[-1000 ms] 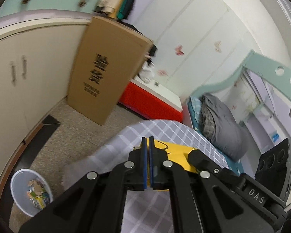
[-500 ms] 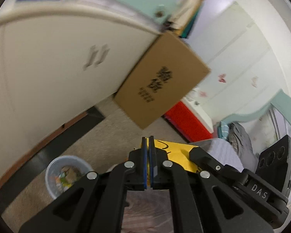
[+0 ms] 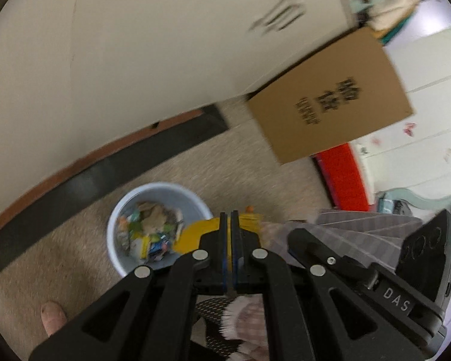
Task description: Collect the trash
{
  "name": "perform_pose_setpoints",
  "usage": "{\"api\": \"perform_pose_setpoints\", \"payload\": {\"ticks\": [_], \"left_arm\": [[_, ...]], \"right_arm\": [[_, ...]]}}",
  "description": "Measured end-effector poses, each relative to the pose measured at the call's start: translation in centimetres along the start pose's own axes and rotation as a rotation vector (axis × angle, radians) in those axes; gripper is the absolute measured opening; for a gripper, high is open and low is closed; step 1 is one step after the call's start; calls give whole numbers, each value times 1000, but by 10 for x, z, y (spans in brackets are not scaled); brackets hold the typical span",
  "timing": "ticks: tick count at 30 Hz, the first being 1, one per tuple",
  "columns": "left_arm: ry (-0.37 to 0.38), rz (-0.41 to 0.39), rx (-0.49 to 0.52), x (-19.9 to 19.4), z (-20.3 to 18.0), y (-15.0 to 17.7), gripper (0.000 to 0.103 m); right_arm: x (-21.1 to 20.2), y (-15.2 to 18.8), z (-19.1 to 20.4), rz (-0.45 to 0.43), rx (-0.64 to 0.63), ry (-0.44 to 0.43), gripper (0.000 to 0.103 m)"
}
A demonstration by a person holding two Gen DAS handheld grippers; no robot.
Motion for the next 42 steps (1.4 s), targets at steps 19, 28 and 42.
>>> {"api": "perform_pose_setpoints", "payload": {"ticks": [19, 28, 42], "left_arm": [[-90, -114, 242, -74, -55, 0, 60], [-12, -360, 471, -213, -148, 19, 66], [159, -624, 729, -390, -246, 111, 85]], "right_arm": [[-146, -4, 47, -272, -270, 31, 59], [-317, 14, 58, -551, -358, -17, 62], [-519, 101, 27, -922, -403, 66, 73]]}}
Point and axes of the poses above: each gripper's, at about its wrist camera, not at the fingertips, and x roughly the way its jaws point, z to its left, y to its underside, the point moved 2 cm from there along x, roughly the way its jaws point, and after that the axes turned 15 degrees about -z, right-handed, at the moved point
